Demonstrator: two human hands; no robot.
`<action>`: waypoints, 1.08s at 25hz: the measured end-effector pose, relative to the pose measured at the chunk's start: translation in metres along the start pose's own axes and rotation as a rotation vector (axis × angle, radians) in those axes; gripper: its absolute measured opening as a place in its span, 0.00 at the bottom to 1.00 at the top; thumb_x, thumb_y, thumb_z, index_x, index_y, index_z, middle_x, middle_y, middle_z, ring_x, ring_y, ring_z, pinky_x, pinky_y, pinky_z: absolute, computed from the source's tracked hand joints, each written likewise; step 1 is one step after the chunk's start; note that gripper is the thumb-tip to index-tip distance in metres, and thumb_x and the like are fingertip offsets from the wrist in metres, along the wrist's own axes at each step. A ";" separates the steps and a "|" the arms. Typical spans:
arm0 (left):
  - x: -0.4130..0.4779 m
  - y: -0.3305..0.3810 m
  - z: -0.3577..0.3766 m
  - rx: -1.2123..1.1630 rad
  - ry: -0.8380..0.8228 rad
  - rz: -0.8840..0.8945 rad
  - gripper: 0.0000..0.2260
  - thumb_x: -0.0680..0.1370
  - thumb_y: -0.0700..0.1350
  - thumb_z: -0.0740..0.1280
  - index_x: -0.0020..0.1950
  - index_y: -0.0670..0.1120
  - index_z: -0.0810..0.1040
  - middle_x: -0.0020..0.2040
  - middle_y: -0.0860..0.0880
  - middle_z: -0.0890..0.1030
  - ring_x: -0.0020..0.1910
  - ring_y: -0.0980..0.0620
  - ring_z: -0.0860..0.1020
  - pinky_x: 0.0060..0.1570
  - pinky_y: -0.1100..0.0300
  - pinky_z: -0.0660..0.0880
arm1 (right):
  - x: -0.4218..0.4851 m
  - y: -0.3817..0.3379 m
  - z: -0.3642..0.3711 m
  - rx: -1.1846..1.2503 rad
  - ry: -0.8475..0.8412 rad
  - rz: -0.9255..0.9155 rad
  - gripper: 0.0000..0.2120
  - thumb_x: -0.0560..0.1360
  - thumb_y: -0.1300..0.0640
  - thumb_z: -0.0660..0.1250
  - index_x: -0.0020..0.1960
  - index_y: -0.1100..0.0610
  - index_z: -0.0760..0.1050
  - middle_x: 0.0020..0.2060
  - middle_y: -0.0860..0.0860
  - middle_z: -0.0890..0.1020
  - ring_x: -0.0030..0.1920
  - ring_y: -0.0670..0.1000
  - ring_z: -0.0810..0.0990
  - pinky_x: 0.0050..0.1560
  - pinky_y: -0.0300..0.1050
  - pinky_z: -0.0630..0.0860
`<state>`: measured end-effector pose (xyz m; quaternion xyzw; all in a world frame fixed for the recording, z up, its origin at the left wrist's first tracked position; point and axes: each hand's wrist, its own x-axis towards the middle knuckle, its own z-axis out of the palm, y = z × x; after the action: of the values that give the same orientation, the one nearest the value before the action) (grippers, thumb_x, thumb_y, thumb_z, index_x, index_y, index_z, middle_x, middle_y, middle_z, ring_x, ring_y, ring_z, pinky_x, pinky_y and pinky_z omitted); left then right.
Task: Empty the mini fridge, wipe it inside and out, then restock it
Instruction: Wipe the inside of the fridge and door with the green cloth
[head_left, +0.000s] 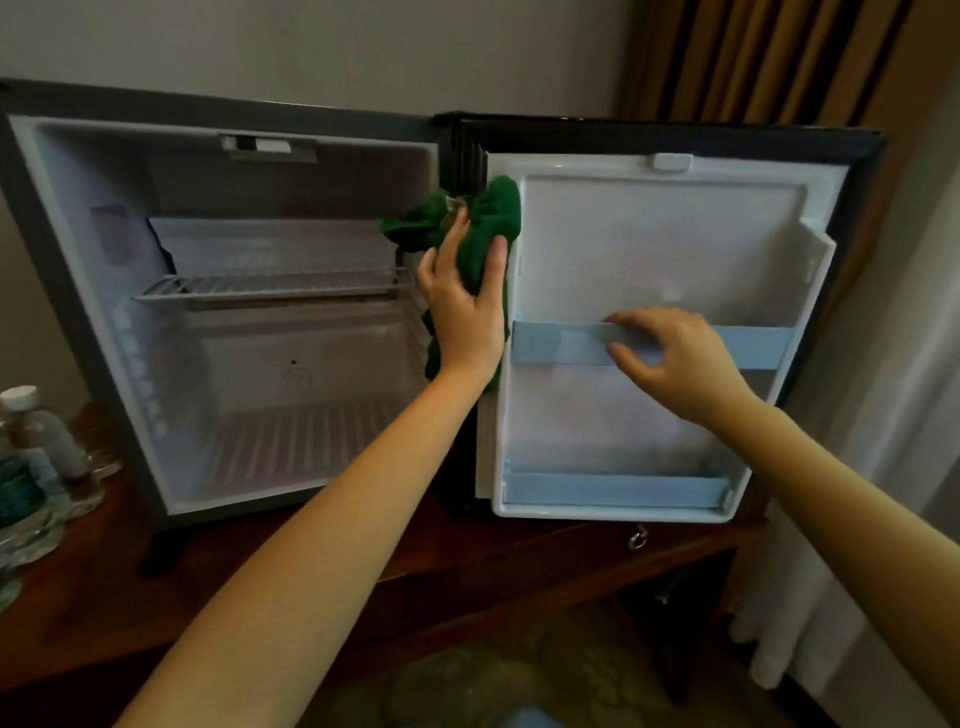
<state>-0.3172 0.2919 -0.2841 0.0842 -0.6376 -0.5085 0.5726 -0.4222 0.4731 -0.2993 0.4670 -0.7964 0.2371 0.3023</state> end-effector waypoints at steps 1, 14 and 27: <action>-0.002 -0.010 0.009 0.015 0.059 0.072 0.24 0.76 0.59 0.61 0.64 0.44 0.75 0.60 0.52 0.71 0.67 0.46 0.68 0.69 0.55 0.64 | 0.001 -0.003 0.002 0.015 0.027 0.006 0.17 0.73 0.50 0.63 0.57 0.57 0.79 0.48 0.55 0.83 0.48 0.59 0.80 0.51 0.54 0.73; -0.152 -0.140 -0.005 0.050 0.245 -0.365 0.18 0.80 0.52 0.59 0.68 0.48 0.70 0.62 0.50 0.71 0.62 0.53 0.71 0.62 0.61 0.65 | 0.000 -0.010 0.019 0.032 0.154 0.066 0.10 0.77 0.57 0.63 0.53 0.58 0.80 0.44 0.55 0.83 0.45 0.59 0.78 0.48 0.48 0.62; -0.147 -0.049 -0.070 -0.559 0.565 -1.229 0.33 0.76 0.65 0.60 0.74 0.47 0.64 0.69 0.41 0.70 0.65 0.38 0.71 0.65 0.41 0.68 | -0.036 -0.075 -0.015 0.005 -0.037 -0.003 0.21 0.79 0.61 0.59 0.73 0.57 0.65 0.68 0.56 0.73 0.67 0.57 0.69 0.68 0.47 0.59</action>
<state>-0.2348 0.3317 -0.4272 0.4052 -0.1498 -0.8406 0.3266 -0.3378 0.4708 -0.3073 0.4733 -0.8006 0.2298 0.2868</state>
